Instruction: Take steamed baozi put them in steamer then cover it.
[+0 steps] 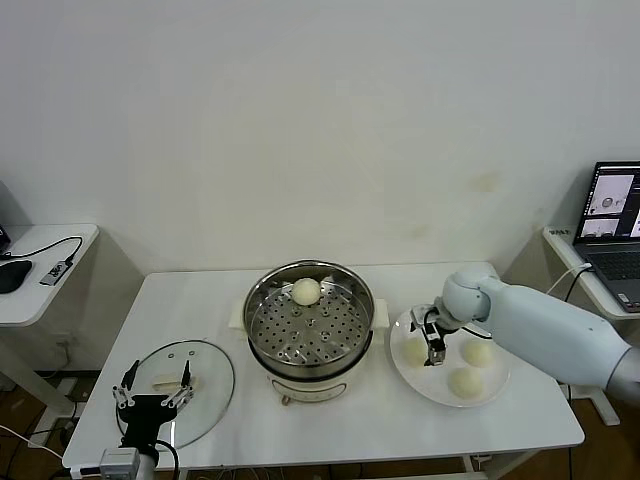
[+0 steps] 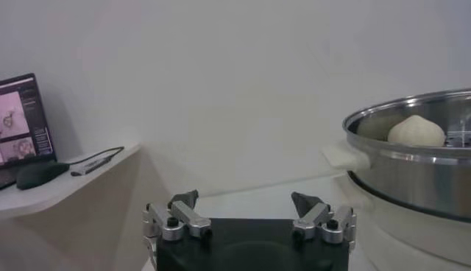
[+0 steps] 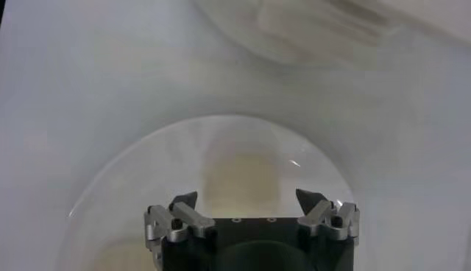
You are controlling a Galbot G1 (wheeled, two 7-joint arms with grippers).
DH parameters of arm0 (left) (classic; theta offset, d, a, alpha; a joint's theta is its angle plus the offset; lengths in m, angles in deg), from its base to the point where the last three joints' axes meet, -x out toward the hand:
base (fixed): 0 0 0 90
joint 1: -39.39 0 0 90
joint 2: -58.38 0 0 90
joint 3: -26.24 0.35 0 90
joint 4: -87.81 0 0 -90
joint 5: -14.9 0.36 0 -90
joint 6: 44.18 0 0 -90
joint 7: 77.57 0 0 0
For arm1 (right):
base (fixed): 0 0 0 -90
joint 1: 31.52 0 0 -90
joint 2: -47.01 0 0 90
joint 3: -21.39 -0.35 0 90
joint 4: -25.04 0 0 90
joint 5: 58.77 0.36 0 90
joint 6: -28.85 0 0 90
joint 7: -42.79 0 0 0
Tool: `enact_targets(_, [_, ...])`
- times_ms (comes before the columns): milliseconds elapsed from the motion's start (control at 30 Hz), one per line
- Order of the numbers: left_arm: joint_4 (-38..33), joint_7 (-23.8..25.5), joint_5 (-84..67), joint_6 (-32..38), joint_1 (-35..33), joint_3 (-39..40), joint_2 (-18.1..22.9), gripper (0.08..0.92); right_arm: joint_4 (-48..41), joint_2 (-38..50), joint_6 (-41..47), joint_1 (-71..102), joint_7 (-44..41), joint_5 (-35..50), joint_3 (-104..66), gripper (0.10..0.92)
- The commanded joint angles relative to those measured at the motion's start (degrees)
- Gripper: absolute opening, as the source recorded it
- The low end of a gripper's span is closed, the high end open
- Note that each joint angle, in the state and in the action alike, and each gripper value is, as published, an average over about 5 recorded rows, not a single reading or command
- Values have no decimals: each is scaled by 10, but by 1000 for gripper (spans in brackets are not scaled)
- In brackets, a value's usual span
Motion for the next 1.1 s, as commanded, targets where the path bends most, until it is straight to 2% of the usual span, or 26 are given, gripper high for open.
enact_targets(33, [0,1,1,0,1,1,0,823,-15,-8,-1,23,2,-15,-15,789])
enact_targets(200, [0,1,1,0,2,1,0,823,-16,-10,1,25,2,-16,-18,753])
enact_targets(567, [-3,0,0,0,3,1,0,823,6,9,5,-18,-7,-2,-14,585])
enact_targets(900, [-3,0,-1,-2,9,9,-1,823,91,83,26,-218,-31,94,77,585])
enact_targets(1100, [-6,-1,-1,-2,13,16,-1,823,144,73,68,-388,-27,179,158,585])
